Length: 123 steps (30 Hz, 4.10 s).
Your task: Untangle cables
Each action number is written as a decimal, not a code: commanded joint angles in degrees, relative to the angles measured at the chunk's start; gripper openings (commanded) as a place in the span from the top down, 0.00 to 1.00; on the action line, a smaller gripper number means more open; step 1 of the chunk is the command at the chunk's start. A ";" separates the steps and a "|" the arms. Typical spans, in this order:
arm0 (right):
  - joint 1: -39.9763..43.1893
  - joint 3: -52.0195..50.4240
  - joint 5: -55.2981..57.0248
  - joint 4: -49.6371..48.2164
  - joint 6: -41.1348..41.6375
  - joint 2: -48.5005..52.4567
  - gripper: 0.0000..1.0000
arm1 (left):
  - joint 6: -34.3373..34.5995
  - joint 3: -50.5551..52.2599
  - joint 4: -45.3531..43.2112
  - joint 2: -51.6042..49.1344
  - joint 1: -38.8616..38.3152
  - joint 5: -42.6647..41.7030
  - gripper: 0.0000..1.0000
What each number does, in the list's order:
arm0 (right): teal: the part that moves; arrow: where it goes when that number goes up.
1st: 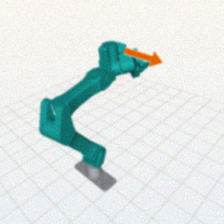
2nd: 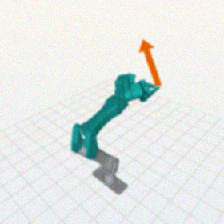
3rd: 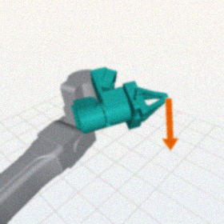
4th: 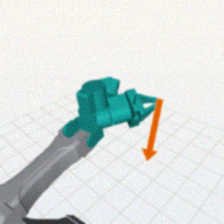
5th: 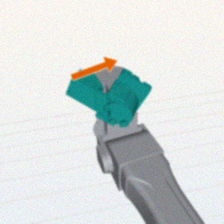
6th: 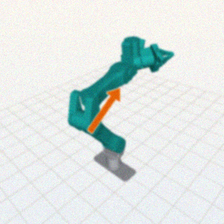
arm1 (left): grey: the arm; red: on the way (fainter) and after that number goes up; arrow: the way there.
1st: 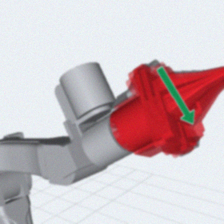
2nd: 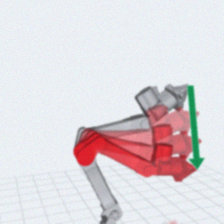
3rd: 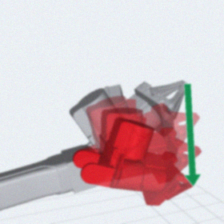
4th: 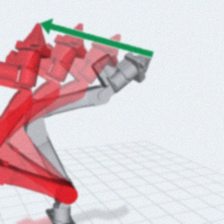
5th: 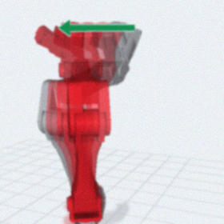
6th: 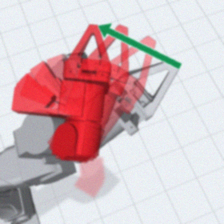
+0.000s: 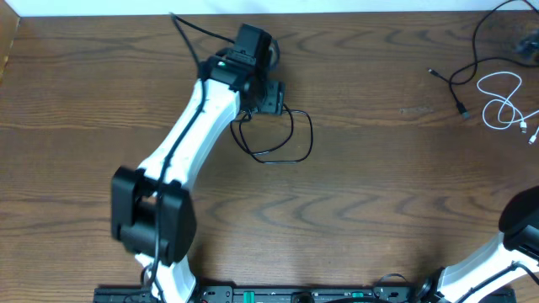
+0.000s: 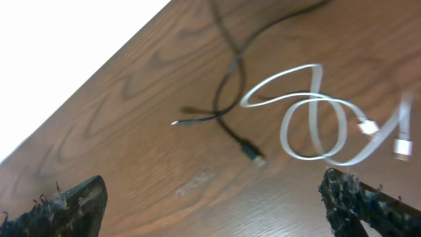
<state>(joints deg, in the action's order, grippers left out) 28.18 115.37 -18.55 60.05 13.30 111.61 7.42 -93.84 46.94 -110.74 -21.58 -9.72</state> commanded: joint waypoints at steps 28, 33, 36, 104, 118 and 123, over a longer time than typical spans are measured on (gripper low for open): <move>-8.94 -0.33 -7.58 5.42 -5.79 0.11 0.01 | 15.87 0.15 -8.26 -12.83 -19.65 9.51 0.93; -17.38 -0.39 -16.35 6.93 -10.64 0.11 0.01 | 6.71 0.15 -5.88 8.74 -9.38 -19.02 0.92; -22.80 -0.39 -25.88 4.26 -10.16 0.11 0.01 | 4.68 0.15 -6.75 17.05 -3.74 -28.79 0.93; 14.16 0.46 11.10 -15.41 2.97 -15.65 0.99 | 12.74 0.24 -9.64 20.15 7.63 -18.03 0.64; -3.10 0.46 0.42 3.32 -3.91 -5.31 0.01 | 12.74 0.31 -7.17 20.13 7.65 -16.55 0.15; -10.80 0.46 -5.03 10.75 -11.37 -9.92 0.01 | 12.74 0.31 -6.45 20.13 7.65 -16.55 0.06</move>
<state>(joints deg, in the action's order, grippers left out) 19.53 115.13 -20.23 69.76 6.26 106.30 20.73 -93.34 40.42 -91.39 -14.02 -26.61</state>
